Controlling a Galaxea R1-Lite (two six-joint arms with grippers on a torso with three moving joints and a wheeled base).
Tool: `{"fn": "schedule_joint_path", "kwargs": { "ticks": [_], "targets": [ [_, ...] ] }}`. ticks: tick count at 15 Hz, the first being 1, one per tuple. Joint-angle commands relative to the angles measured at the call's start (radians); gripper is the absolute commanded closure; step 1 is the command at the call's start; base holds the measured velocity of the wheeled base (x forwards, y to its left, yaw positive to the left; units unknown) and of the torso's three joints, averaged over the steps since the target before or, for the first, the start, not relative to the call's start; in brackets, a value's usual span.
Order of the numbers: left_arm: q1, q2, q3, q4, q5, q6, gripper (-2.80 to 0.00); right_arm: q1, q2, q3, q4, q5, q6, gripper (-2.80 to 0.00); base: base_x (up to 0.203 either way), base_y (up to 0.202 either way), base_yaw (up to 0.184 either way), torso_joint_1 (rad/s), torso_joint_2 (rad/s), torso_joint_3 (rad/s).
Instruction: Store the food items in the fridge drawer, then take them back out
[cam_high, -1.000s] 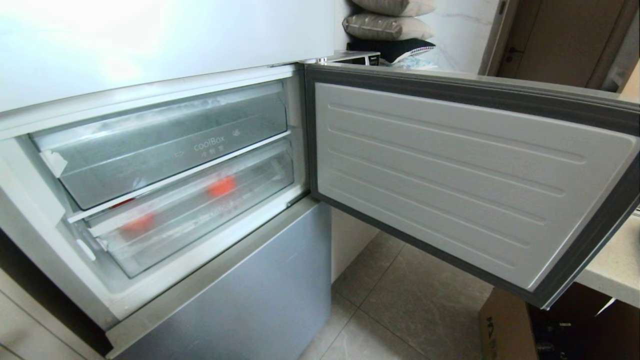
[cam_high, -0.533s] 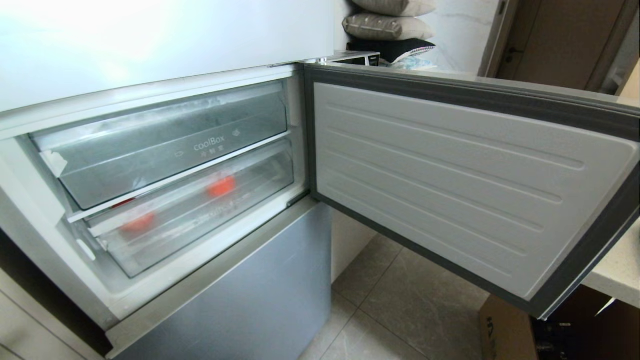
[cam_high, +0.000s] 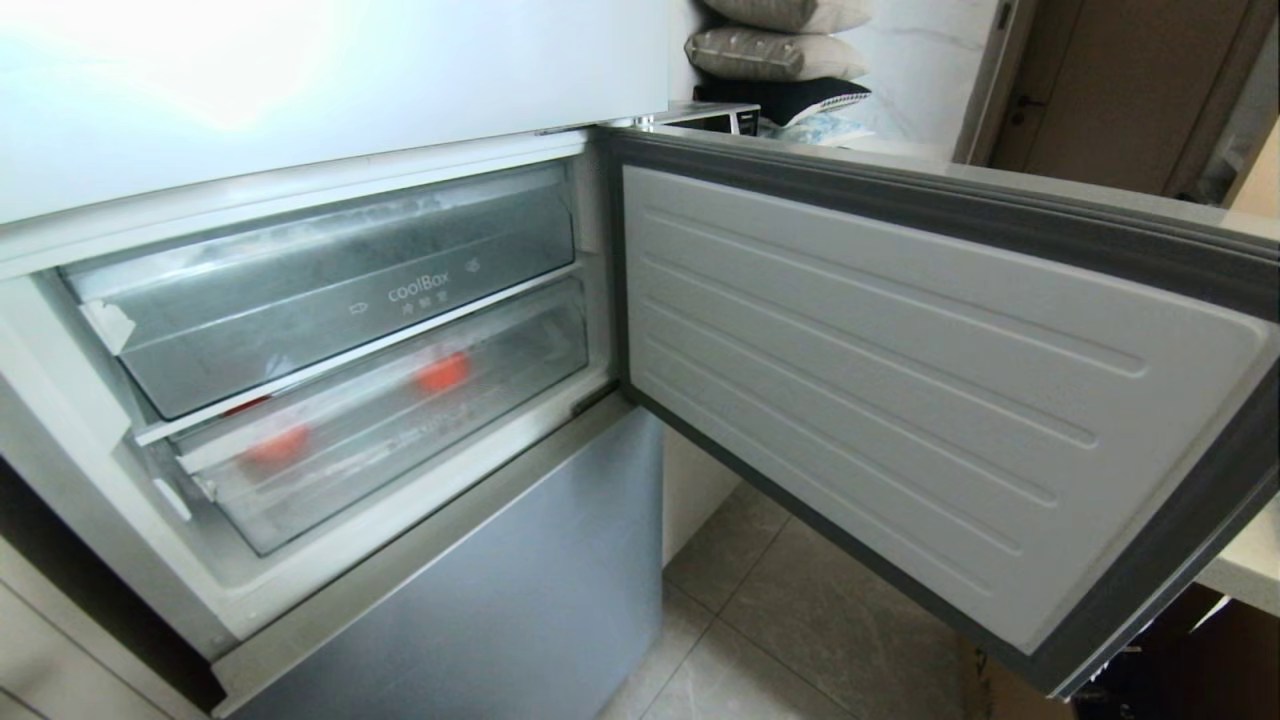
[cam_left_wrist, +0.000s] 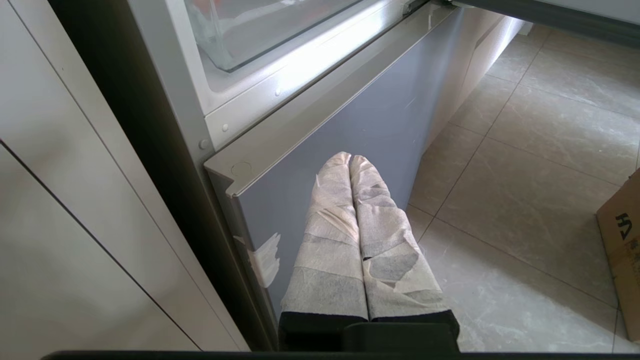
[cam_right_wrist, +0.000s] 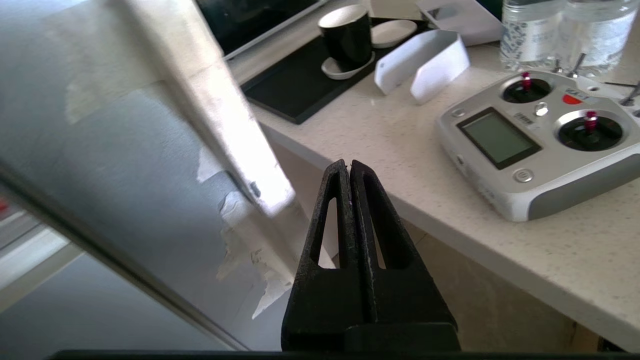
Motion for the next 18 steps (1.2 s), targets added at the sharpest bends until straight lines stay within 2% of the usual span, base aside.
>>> {"fn": "schedule_joint_path", "kwargs": {
  "ticks": [1,4,8,10,13,14,16,18],
  "targets": [
    [0.0,0.0,0.0,0.001,0.0,0.0,0.0,0.029,-0.103,0.041,-0.004,0.003,0.002,0.0,0.0,0.0,0.0,0.0,0.0,0.0],
    [0.0,0.0,0.0,0.0,0.0,0.0,0.0,0.129,-0.175,0.103,-0.003,-0.013,0.0,0.0,0.0,0.0,0.0,0.0,0.0,0.0],
    [0.0,0.0,0.0,0.0,0.0,0.0,0.0,0.15,-0.23,0.117,-0.003,-0.034,-0.002,0.0,0.0,0.0,0.0,0.0,0.0,0.0],
    [0.0,0.0,0.0,0.001,0.0,0.0,0.0,0.212,-0.259,0.12,-0.001,-0.035,0.003,0.0,0.0,0.0,0.0,0.0,0.0,0.0],
    [0.0,0.0,0.0,0.0,0.0,0.0,0.0,0.371,-0.274,0.121,0.003,-0.043,0.004,0.0,0.0,0.0,0.0,0.0,0.0,0.0],
    [0.0,0.0,0.0,0.0,0.0,0.0,0.0,0.44,-0.266,0.111,0.014,-0.071,0.003,0.0,0.0,0.0,0.0,0.0,0.0,0.0],
    [0.0,0.0,0.0,0.0,0.0,0.0,0.0,0.595,-0.238,0.054,0.082,-0.177,-0.004,0.0,0.0,0.0,0.0,0.0,0.0,0.0],
    [0.0,0.0,0.0,0.0,0.0,0.0,0.0,0.705,-0.205,-0.01,0.142,-0.241,-0.01,0.0,0.0,0.0,0.0,0.0,0.0,0.0]
  ]
}}
